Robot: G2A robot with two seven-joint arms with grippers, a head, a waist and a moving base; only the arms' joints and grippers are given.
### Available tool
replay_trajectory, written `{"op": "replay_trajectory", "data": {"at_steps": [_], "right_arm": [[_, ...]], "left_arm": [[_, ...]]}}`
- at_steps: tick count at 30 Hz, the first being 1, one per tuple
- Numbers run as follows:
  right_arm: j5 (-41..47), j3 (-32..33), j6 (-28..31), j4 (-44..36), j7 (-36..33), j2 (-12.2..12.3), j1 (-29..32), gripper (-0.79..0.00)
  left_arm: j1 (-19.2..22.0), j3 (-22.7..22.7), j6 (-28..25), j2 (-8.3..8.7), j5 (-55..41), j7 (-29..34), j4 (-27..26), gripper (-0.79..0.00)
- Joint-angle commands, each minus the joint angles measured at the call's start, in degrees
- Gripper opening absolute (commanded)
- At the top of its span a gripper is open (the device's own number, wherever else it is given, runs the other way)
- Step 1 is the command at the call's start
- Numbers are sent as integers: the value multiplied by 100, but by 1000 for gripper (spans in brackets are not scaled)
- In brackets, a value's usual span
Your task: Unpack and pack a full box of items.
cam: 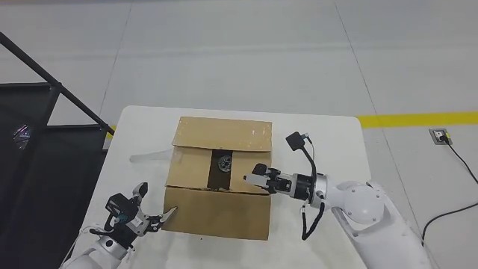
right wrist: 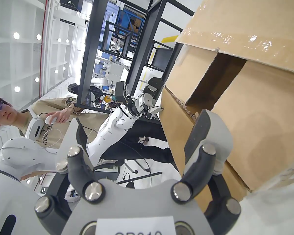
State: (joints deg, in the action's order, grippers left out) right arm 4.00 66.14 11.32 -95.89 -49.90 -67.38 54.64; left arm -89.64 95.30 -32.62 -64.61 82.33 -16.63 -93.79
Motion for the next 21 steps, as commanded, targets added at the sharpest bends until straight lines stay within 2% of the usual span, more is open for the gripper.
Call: {"op": "replay_trajectory", "data": {"at_steps": [1,7,16,21], "right_arm": [[0,0,-1,0,0,0,0,0],[80,-284,-14,175,445,-75,-16,0],[220,-724,-695,1270,1025,-262,-675,0],[440,-873,-696,1749,1418,-382,-957,0]], "left_arm": [[0,0,0,0,0,0,0,0],[-56,-49,131,-11,-135,-120,-168,0],[-95,-51,191,-1,-191,-197,-213,0],[-73,-73,219,4,-196,-222,-152,0]]}}
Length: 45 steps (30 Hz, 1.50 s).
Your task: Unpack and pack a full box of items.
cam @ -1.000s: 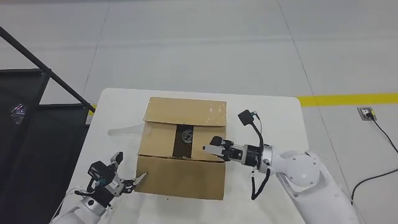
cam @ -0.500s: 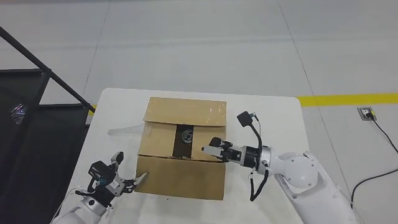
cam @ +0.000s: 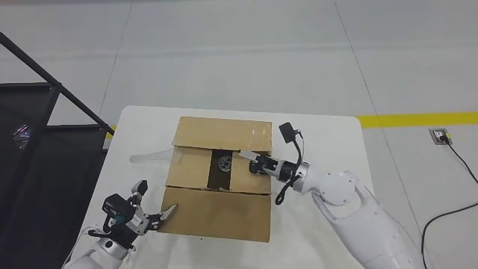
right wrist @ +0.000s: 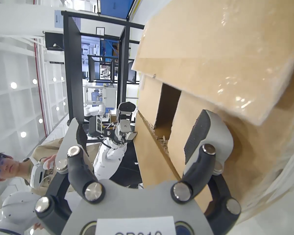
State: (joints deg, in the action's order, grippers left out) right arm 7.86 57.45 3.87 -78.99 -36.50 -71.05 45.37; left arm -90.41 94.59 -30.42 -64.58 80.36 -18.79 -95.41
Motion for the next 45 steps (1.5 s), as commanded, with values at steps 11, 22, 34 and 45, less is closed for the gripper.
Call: {"op": "replay_trajectory", "data": {"at_steps": [11,22,34,45], "right_arm": [[-210,-78,797,192,1640,-235,-482,0],[-1169,-737,258,1396,2655,-630,-1652,0],[-1250,-859,248,1626,2590,-693,-1792,0],[-1029,-1019,197,2462,3059,-971,-2165,0]], "left_arm": [[-3,-122,-30,23,247,-62,118,0],[-28,-133,-42,46,279,-183,285,0],[-52,-122,-83,59,284,-165,316,0],[-143,-121,-16,71,338,-126,201,0]]}}
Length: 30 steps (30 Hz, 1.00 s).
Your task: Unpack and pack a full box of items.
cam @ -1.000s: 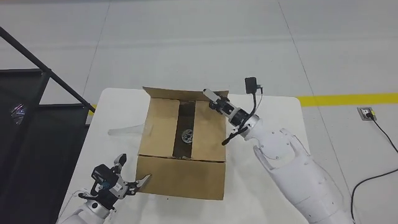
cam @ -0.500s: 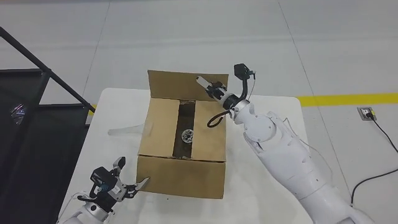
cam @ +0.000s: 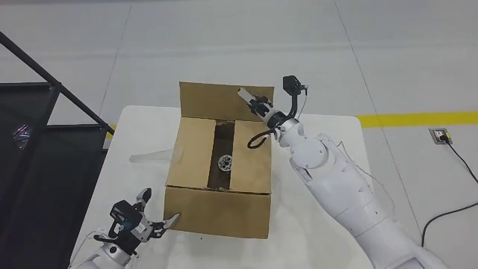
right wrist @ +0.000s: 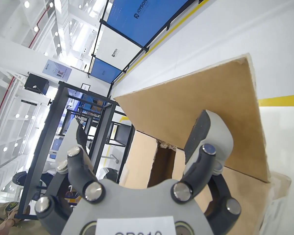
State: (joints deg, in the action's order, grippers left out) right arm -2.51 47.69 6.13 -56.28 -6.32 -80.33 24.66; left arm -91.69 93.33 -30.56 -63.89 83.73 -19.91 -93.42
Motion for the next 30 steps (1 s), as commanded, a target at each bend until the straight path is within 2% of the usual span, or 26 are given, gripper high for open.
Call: {"op": "replay_trajectory", "data": {"at_steps": [1,9,14,16,19,22,24,27,30], "right_arm": [[58,-93,-47,412,81,-105,-207,0],[638,-477,24,2303,-180,-672,-999,0],[872,-553,272,3083,-333,-953,-1274,0],[946,-523,480,3269,-289,-1020,-1341,0],[1223,-365,1308,3327,-499,-1051,-1357,0],[1438,-228,2167,3179,-1198,-1018,-1302,0],[1547,-184,2477,3015,-1982,-983,-1247,0],[1579,-198,2393,2768,-3065,-946,-1202,0],[1443,-320,2016,2532,-3720,-959,-1134,0]], "left_arm": [[-33,14,7,5,13,-29,6,0],[-171,54,86,19,48,-231,69,0],[-213,83,99,29,47,-284,92,0],[-225,98,110,33,38,-300,78,0],[-265,153,96,39,-36,-390,-27,0],[-375,284,162,46,-135,-538,-245,0],[-474,415,215,48,-282,-634,-407,0],[-610,625,318,50,-488,-709,-575,0],[-658,779,432,46,-686,-716,-598,0]]}}
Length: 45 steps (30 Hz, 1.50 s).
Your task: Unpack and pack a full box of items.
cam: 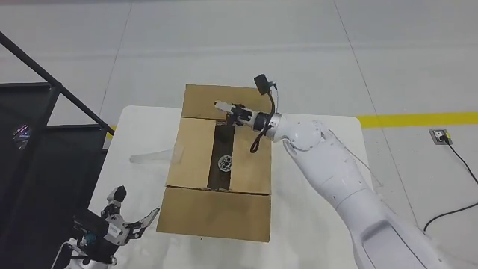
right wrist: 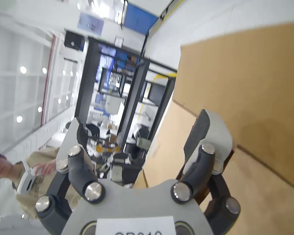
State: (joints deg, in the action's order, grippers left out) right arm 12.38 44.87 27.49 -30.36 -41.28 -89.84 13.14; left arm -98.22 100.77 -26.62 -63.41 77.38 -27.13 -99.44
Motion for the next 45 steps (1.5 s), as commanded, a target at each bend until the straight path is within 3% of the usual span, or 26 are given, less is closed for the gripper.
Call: {"op": "replay_trajectory", "data": {"at_steps": [1,9,15,23,34,45], "right_arm": [[-61,-81,-241,-117,-409,-22,53,0],[-264,-359,-981,4,-509,-236,59,0],[-99,-465,-1118,369,-642,-464,-33,0],[778,-234,-858,980,-953,-729,-131,0],[1480,137,-382,1237,-1785,-824,-358,0],[1402,115,-133,966,-1245,-1059,-474,0]], "left_arm": [[-8,65,64,-5,-120,10,11,0],[-33,197,98,-14,-382,42,72,0],[-84,197,110,-24,-360,-12,58,0],[-94,170,78,-31,-324,1,65,0],[-141,38,-49,-23,120,74,-257,0],[460,-390,173,-33,534,732,-371,0]]}}
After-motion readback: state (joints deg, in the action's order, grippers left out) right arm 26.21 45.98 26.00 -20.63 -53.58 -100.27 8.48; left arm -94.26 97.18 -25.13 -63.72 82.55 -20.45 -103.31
